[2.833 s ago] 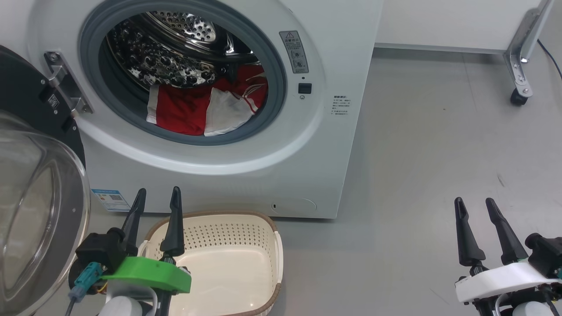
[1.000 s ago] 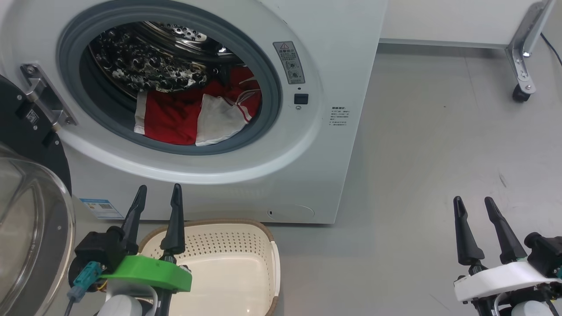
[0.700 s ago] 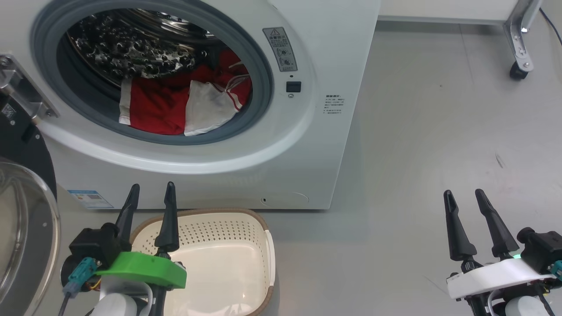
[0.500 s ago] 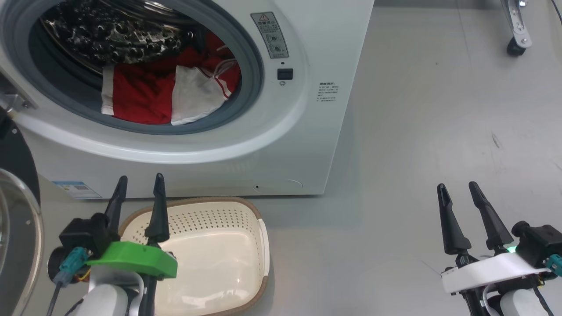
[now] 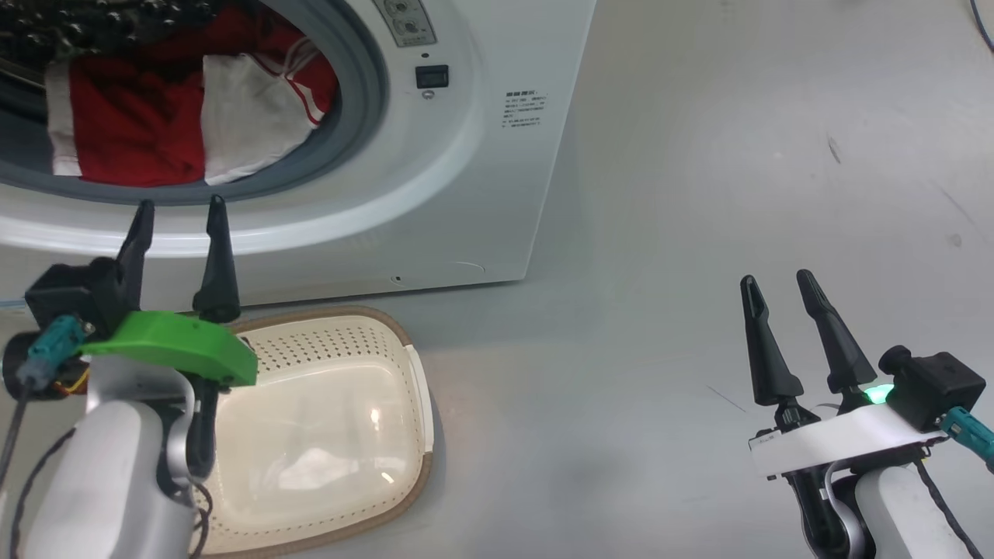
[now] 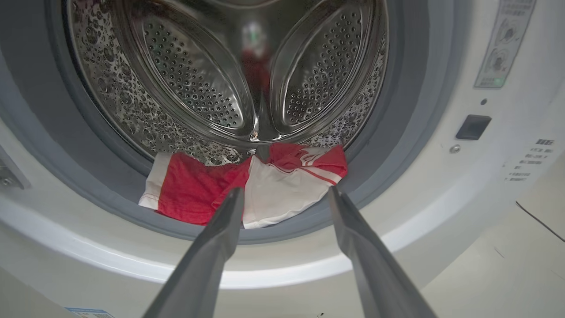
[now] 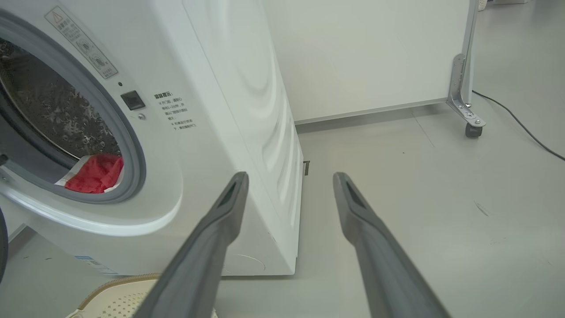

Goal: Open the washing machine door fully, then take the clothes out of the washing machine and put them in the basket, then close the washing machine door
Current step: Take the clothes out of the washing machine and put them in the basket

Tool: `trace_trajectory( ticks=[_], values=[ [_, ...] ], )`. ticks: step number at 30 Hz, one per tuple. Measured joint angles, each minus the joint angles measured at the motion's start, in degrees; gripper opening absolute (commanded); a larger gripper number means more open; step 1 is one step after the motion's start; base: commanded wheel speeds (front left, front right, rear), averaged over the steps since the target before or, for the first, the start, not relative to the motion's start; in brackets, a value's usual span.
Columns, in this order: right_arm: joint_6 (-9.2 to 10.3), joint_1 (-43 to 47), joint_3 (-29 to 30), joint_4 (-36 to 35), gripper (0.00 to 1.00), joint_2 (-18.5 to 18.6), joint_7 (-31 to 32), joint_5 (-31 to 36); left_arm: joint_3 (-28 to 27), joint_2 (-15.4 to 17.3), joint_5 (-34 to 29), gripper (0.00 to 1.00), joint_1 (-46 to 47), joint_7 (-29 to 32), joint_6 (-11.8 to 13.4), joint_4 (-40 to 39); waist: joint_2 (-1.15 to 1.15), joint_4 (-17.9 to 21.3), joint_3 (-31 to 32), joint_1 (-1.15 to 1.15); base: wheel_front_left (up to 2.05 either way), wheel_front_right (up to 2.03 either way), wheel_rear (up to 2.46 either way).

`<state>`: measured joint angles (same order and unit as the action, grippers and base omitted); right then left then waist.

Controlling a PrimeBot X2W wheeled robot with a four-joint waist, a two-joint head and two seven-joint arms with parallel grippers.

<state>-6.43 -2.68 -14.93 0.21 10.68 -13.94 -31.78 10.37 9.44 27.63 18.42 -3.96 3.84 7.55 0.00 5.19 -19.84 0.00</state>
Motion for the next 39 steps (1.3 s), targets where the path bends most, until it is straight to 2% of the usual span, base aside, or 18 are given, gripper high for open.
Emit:
trace_trajectory(
  ticks=[8,19,26,39],
  values=[
    [-0.07,-2.7,-1.0,1.0,1.00,-0.1,0.0,0.0,-2.1,3.4,-1.5,1.00,6.3,5.7,1.4,6.0,0.00,3.1,-3.9,0.00,0.00,0.00,0.00],
    [-0.45,-5.2,-2.6,2.3,1.00,-1.4,0.0,-0.4,-5.5,8.8,-2.8,1.00,15.4,13.0,2.2,13.6,0.00,7.5,-7.8,0.00,0.00,0.00,0.00],
    [-0.54,-6.8,-2.9,3.3,1.00,-2.1,-0.1,-0.5,-5.6,11.6,-5.9,1.00,20.0,15.7,2.4,17.4,0.00,10.0,-10.3,0.00,0.00,0.00,0.00],
    [-0.54,-9.0,-3.2,4.5,1.00,-2.8,-0.5,-1.0,-7.1,13.8,-7.3,1.00,25.6,20.1,2.5,24.6,0.00,13.0,-13.7,0.00,0.00,0.00,0.00]
  ],
)
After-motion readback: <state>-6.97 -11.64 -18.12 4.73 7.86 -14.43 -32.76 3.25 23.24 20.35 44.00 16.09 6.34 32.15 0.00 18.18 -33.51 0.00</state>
